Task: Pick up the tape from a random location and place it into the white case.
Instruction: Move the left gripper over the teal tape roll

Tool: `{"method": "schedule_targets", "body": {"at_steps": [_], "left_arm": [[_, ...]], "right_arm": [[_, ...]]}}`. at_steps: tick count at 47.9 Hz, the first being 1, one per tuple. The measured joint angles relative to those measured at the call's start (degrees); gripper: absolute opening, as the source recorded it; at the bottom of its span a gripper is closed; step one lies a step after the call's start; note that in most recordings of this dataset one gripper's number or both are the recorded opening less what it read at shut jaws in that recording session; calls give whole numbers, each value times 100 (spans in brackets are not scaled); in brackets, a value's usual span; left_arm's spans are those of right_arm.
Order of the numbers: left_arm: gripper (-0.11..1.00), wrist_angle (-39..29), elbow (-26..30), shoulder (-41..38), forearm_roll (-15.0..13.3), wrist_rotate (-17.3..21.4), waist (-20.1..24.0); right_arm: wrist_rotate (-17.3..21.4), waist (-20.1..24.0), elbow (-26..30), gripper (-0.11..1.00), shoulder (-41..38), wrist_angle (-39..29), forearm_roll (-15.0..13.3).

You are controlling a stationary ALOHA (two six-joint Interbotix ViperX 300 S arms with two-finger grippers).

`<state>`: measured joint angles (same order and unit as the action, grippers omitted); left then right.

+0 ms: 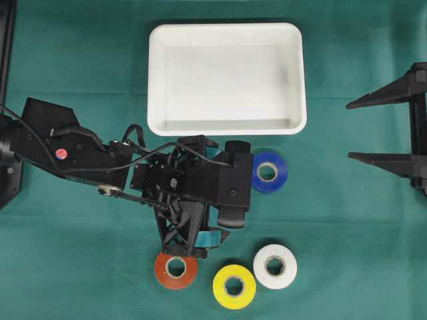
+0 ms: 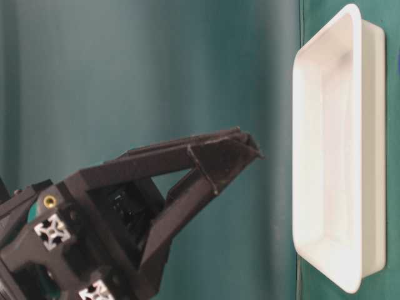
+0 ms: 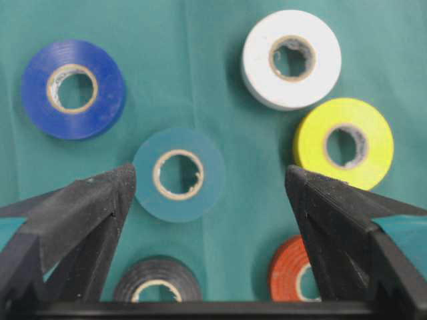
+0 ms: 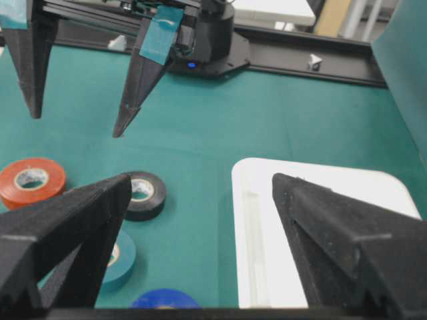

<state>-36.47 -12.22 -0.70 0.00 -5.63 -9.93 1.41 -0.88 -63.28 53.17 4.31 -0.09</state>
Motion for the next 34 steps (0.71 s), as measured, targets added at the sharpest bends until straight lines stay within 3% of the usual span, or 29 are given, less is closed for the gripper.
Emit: {"method": "schedule_targets", "body": {"at_steps": [34], "left_arm": [[99,343,-132,-510,-9,-26,0]], "right_arm": [[0,0,0,91,-9,-9,0]]}}
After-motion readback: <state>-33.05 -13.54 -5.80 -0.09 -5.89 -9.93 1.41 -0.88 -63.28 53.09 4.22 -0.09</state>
